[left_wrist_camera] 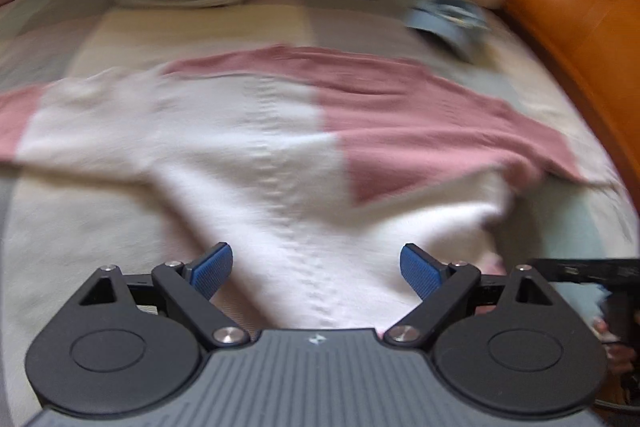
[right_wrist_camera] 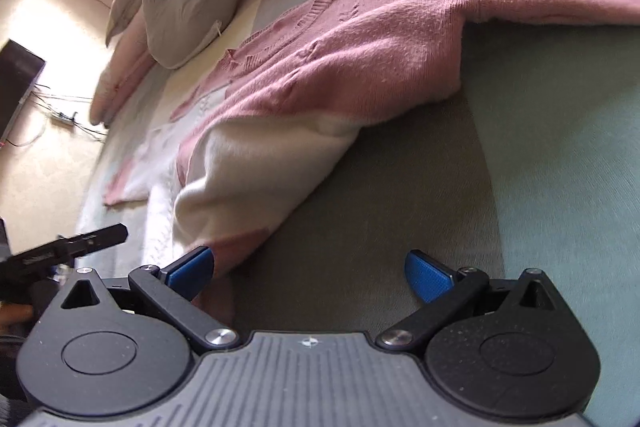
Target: Fold clothes
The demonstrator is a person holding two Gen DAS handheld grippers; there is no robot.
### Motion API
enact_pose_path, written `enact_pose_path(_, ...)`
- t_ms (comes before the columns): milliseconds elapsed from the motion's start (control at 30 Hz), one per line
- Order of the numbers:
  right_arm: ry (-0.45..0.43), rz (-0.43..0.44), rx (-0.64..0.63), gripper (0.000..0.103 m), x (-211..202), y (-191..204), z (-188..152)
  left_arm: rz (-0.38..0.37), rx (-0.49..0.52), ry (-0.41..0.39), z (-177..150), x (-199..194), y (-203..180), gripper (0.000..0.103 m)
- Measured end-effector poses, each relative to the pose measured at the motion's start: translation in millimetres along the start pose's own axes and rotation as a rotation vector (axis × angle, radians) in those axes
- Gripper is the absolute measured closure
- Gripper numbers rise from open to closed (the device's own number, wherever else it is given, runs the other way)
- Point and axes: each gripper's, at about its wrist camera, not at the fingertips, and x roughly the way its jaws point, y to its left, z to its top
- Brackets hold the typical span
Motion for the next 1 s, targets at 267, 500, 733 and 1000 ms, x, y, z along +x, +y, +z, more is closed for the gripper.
enact_pose_path(267,-0.099,-0.279,-0.007,0.0,-29.6,32.7,-59.1,-0.22,0.388,0.034,-1.1,4.8,-65.2,0.012)
enact_pose_path(500,-0.192,-0.377,0.152,0.0,-56.3,38.7,-116.4,-0.249,0.57,0.096,-22.7,22.6,-107.3,0.012)
enact_pose_path(733,-0.224,-0.41,0.167,0.0,-66.8,44.3,-133.1,-0.058,0.673,0.092,-47.5,43.6,-122.4,0.012)
enact_pose_path(1000,-0.176,-0.325,0.085,0.0,-56.3,25.7,-104.7,0.052,0.496,0.066,-34.4,36.1,-94.6,0.012)
